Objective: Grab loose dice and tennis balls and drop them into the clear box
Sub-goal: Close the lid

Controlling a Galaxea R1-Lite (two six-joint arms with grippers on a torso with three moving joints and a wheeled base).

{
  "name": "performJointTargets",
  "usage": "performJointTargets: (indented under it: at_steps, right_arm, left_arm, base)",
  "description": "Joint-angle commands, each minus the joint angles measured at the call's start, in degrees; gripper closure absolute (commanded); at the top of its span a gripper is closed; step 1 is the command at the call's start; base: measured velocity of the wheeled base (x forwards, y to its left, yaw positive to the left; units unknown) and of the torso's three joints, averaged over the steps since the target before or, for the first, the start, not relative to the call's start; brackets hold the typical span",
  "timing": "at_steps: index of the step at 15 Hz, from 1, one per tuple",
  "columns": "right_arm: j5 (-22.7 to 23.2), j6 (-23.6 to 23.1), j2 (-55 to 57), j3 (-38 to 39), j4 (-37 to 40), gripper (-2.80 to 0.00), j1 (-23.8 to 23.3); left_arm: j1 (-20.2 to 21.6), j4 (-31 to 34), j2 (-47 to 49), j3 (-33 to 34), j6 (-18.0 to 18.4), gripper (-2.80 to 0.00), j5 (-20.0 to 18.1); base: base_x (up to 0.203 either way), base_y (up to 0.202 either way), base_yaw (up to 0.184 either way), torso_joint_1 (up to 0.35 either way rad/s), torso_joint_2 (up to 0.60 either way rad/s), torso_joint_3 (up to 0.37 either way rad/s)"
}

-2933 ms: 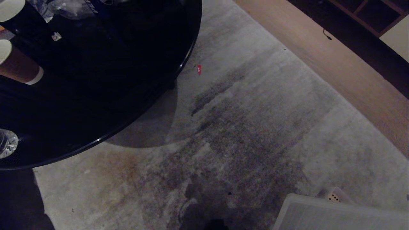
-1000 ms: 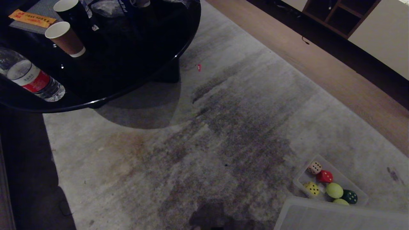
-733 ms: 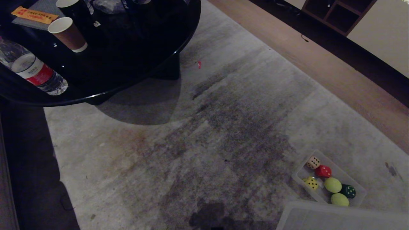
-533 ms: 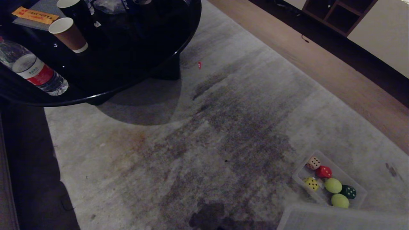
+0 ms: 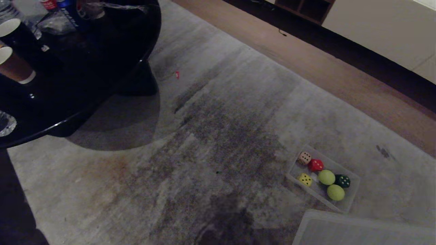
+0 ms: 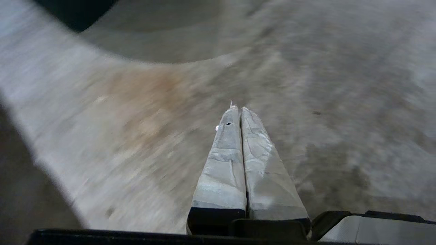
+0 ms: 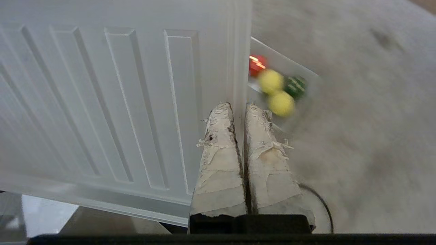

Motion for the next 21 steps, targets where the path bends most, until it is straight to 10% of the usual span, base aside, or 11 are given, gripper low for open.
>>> performJointTargets:
  at_steps: [1,21]
  right_arm:
    - [-0.03,0.02,0.07,-0.01,0.04,0.0,-0.06]
    - [-0.03,0.02,0.07,-0.01,0.04,0.0,0.02]
  left_arm:
    - [0.0,0.01,0.06,0.09,-0.03,0.0,0.04]
    - [0.0,0.0,0.06,0.09,0.06,0.0,-0.05]
  base:
    - [0.003,0.012,-0.158,0.002,0.01,-0.002]
    - [0.0,0.003,-0.052,0.001,0.0,-0.053]
